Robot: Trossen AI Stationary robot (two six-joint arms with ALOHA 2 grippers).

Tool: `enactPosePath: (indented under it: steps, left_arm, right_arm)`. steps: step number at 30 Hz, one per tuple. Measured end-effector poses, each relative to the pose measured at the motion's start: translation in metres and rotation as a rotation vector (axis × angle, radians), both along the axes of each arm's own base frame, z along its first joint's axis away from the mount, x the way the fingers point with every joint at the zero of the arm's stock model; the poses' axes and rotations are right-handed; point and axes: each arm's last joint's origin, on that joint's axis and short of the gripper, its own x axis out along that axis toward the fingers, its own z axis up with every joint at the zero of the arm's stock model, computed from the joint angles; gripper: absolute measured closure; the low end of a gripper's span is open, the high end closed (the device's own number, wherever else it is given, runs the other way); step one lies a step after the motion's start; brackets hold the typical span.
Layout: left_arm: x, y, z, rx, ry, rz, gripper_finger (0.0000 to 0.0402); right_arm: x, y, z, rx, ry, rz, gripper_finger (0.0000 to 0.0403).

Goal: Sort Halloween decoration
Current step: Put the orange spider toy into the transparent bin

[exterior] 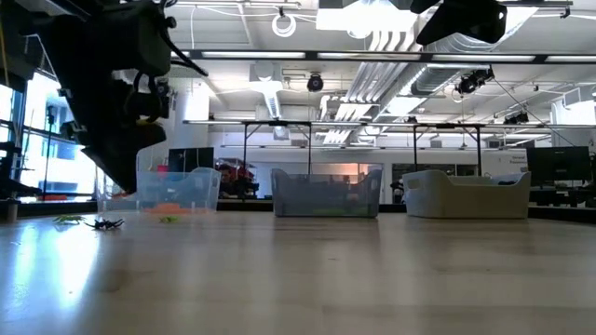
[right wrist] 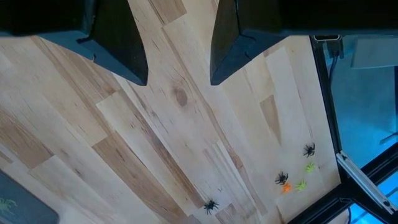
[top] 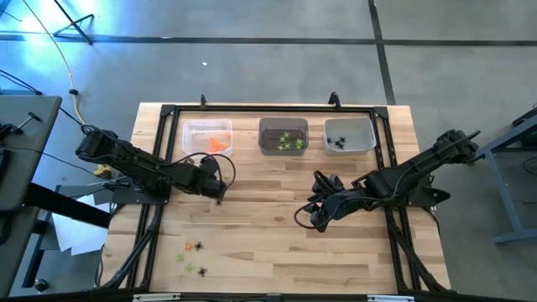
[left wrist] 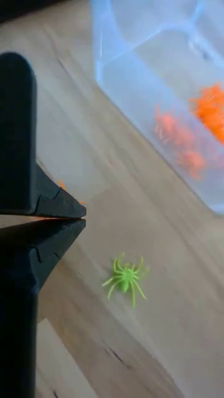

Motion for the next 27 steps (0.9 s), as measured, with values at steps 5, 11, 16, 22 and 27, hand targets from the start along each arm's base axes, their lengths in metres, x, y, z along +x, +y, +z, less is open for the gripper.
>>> enactPosePath:
  steps: [5, 11, 16, 22, 27]
  left_arm:
    - [0.004, 0.0, 0.02, 0.067, 0.008, -0.006, 0.0401]
    - [0.008, 0.003, 0.05, 0.167, 0.003, -0.007, 0.0401]
    - [0.009, 0.009, 0.059, 0.175, 0.01, 0.009, 0.0401]
    - [0.006, 0.007, 0.047, 0.066, 0.041, -0.006, 0.0401]
    - [0.001, 0.005, 0.021, -0.027, 0.017, -0.012, 0.0401]
  right_arm:
    - [0.0, 0.0, 0.0, 0.0, 0.0, 0.0, 0.0231]
    - [0.0, 0.0, 0.0, 0.001, -0.001, 0.0, 0.0231]
    - [0.0, 0.0, 0.0, 0.001, -0.002, 0.0, 0.0231]
    - [0.0, 0.0, 0.0, 0.002, -0.004, 0.0, 0.0231]
    - [0.0, 0.0, 0.0, 0.003, -0.005, 0.0, 0.0231]
